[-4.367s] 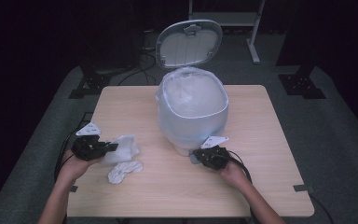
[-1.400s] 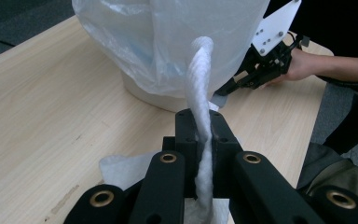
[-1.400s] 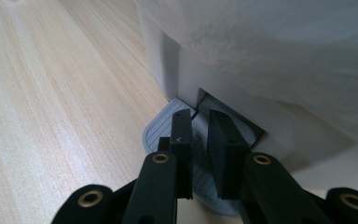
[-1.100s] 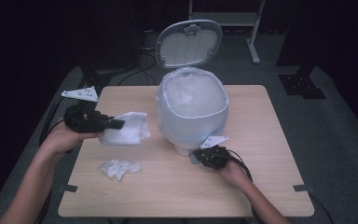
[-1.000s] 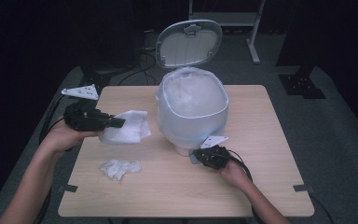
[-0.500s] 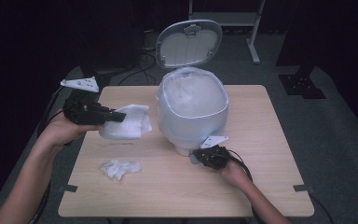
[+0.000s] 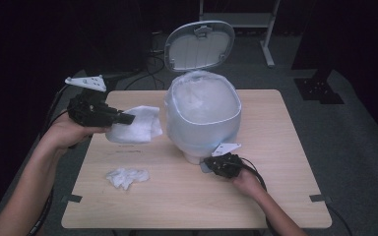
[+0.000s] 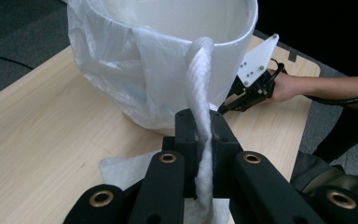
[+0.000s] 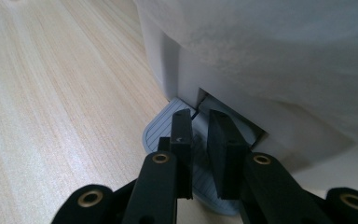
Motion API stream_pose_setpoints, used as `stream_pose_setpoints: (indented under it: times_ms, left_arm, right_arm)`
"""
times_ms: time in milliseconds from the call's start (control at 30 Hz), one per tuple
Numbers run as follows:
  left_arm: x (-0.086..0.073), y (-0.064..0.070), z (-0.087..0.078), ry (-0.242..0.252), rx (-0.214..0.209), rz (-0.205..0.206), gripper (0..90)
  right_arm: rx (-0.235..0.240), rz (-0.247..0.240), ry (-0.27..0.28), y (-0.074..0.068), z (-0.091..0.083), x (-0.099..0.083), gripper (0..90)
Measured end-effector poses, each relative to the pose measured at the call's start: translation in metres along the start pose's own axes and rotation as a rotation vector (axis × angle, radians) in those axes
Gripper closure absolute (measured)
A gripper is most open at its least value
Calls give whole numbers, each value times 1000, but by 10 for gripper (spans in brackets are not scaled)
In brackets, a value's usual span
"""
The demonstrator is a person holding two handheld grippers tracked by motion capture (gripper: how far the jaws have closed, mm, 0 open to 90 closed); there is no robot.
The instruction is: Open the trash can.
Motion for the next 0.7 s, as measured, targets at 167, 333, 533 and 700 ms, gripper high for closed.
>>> stream_pose_setpoints:
  times_ms: [167,333,533,700]
  left_arm:
    - [7,1,0,5,-5,5,854]
    - [13,2,0,1,-5,14,854]
    - [20,4,1,6,-13,19,854]
    - [26,4,1,14,-18,19,854]
  right_arm:
    - [-1,0,0,0,0,0,797]
    - [0,-1,2,0,0,0,797]
    - [1,-1,4,0,0,0,797]
    - [1,-2,5,0,0,0,797]
Point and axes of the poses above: each handheld gripper's, and its own axes: z roughly forward along the jaws, x roughly out of its top, y roughly to its right, the point moved 5 cm from there along z, roughly forward along the jaws, and after that the axes turned 15 degrees about y, right-handed, at the moved point
